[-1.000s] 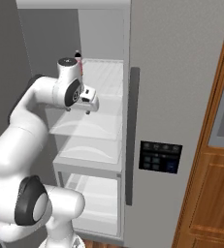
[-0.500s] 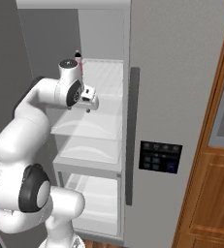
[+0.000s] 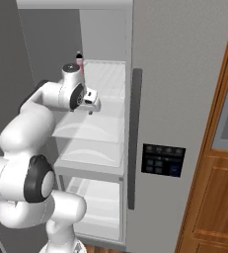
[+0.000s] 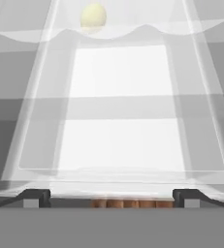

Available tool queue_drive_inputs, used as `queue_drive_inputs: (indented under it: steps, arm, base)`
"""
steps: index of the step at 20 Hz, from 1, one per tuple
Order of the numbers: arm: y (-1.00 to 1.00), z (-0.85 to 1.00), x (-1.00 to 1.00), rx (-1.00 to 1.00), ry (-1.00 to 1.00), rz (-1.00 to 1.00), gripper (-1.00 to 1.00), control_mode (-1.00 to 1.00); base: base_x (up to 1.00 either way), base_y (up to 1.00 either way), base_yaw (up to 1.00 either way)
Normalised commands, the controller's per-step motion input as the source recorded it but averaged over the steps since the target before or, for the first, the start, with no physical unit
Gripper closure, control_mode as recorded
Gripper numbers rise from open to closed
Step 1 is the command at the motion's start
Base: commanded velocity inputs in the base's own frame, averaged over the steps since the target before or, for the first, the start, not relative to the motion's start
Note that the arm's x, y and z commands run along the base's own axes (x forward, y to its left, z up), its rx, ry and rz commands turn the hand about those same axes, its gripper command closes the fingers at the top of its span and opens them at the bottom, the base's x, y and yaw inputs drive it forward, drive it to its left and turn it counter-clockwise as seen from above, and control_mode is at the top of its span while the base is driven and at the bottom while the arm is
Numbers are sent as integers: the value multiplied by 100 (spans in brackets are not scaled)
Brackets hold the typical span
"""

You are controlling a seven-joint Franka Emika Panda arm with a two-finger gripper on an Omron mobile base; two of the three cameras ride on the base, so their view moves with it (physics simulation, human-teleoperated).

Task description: Fully open the fridge drawer.

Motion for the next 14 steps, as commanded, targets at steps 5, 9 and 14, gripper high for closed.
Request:
queue_drive_inputs:
  steps: [5,9,14]
  arm:
    - [2,-21,28,0,-1,0,-100,-100]
    - [0,-18,28,0,-3,0,-100,-100]
    - [0,-29,-28,-1,4,0,-100,-100]
  base:
    - [0,0,0]
    - [0,0,0]
    - [0,0,0]
